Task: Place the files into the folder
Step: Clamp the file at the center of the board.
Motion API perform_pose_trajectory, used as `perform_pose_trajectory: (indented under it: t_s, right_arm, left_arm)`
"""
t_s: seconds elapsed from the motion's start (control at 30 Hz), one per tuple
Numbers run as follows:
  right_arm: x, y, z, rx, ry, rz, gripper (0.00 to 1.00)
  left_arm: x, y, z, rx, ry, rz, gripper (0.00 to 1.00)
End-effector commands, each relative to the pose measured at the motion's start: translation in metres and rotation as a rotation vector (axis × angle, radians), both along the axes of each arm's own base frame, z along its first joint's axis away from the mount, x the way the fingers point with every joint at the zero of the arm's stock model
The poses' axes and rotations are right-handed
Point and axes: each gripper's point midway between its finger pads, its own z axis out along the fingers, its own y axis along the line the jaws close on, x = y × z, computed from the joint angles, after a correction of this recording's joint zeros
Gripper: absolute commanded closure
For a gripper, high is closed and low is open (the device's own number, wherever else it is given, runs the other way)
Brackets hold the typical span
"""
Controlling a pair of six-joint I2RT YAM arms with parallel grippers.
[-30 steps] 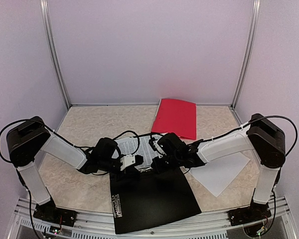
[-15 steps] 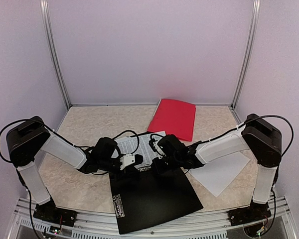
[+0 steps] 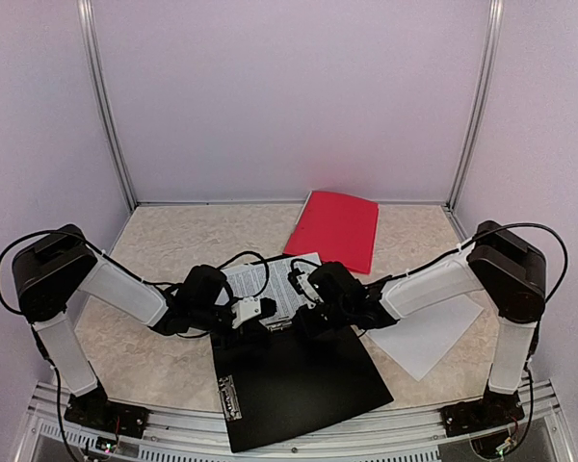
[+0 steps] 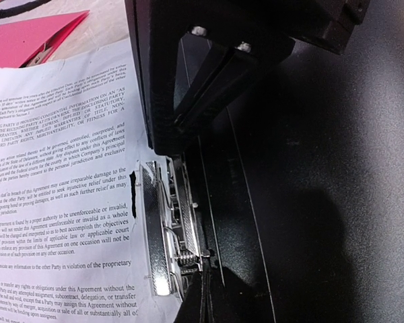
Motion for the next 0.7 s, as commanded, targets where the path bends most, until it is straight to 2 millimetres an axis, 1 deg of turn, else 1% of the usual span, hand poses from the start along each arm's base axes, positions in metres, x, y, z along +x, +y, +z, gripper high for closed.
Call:
perform_pose_trajectory:
  t_s: [0.0, 0.13, 0.27, 0.4, 0.47, 0.67]
  right_arm:
    - [-0.053, -0.063, -0.082, -0.302, 0.19, 0.081, 1.0]
    - [-0.06, -0.071, -0.083, -0.32, 0.191, 0.101, 1.0]
    - [-0.067, -0.072, -0.082, -0.305, 0.201, 0.121, 1.0]
    - [-0.071, -0.075, -0.088, -0.314, 0.213, 0.126, 1.0]
    - [-0.073, -0.072, -0.089, -0.309, 0.221, 0.137, 1.0]
    - [-0.067, -0.061, -0.072, -0.289, 0.199, 0.14, 1.0]
  left_arm:
    - [-0.004, 0.017, -0.028, 0.109, 0.062, 0.047, 1.0]
    - [0.002, 0.019, -0.028, 0.114, 0.055, 0.076, 1.0]
    - [0.005, 0.019, -0.029, 0.118, 0.053, 0.092, 1.0]
    - [0.005, 0.018, -0.027, 0.105, 0.058, 0.091, 1.0]
    - [0.005, 0.018, -0.027, 0.106, 0.057, 0.091, 1.0]
    - [0.004, 0.017, -0.027, 0.105, 0.057, 0.082, 1.0]
